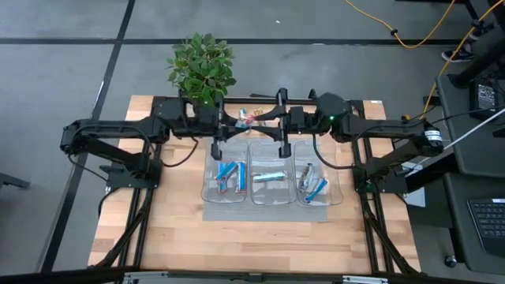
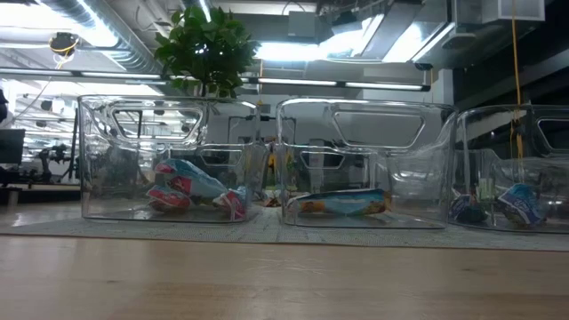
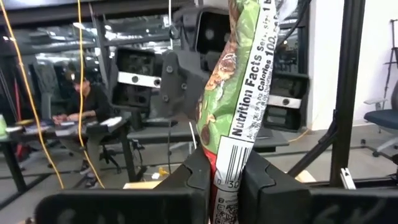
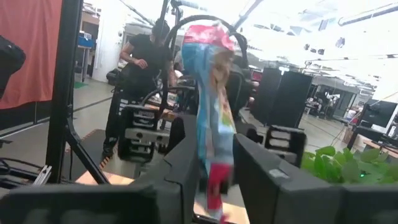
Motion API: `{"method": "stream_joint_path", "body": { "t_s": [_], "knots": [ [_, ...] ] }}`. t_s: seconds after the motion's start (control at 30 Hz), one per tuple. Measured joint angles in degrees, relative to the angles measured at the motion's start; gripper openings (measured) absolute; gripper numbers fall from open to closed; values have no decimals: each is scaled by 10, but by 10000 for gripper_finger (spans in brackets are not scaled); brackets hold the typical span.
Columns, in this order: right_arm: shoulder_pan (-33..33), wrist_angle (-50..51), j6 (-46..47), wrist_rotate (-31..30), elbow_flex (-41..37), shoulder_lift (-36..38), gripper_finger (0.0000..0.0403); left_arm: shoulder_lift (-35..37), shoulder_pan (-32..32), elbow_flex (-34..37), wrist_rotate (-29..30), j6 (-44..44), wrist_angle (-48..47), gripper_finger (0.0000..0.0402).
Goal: Pick and place Granola Bars by type
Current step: Put the red granola bar into the left transparent bin
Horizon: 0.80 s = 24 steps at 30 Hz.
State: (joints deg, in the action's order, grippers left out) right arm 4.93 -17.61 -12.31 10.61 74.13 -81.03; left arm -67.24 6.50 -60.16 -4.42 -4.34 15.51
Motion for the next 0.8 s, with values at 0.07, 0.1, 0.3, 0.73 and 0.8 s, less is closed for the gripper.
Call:
{"method": "stream_joint_path", "body": {
  "t_s": [0.07, 0.1, 0.3, 0.73, 0.8],
  "knots": [
    [0, 8, 0, 0, 0, 8, 110, 14, 0, 0, 2, -5, -11, 22],
    [0, 17, -1, 0, 0, 14, 112, 21, 0, 0, 3, -5, -24, 20],
    [0, 88, -13, -21, 0, 50, 114, 62, 0, 0, 31, -9, -87, 32],
    [0, 302, -46, -95, 0, 116, 114, 146, -13, 0, 36, 15, -311, 27],
    [0, 303, -46, -95, 0, 120, 114, 153, -18, 0, 36, 19, -326, 30]
  ]
}}
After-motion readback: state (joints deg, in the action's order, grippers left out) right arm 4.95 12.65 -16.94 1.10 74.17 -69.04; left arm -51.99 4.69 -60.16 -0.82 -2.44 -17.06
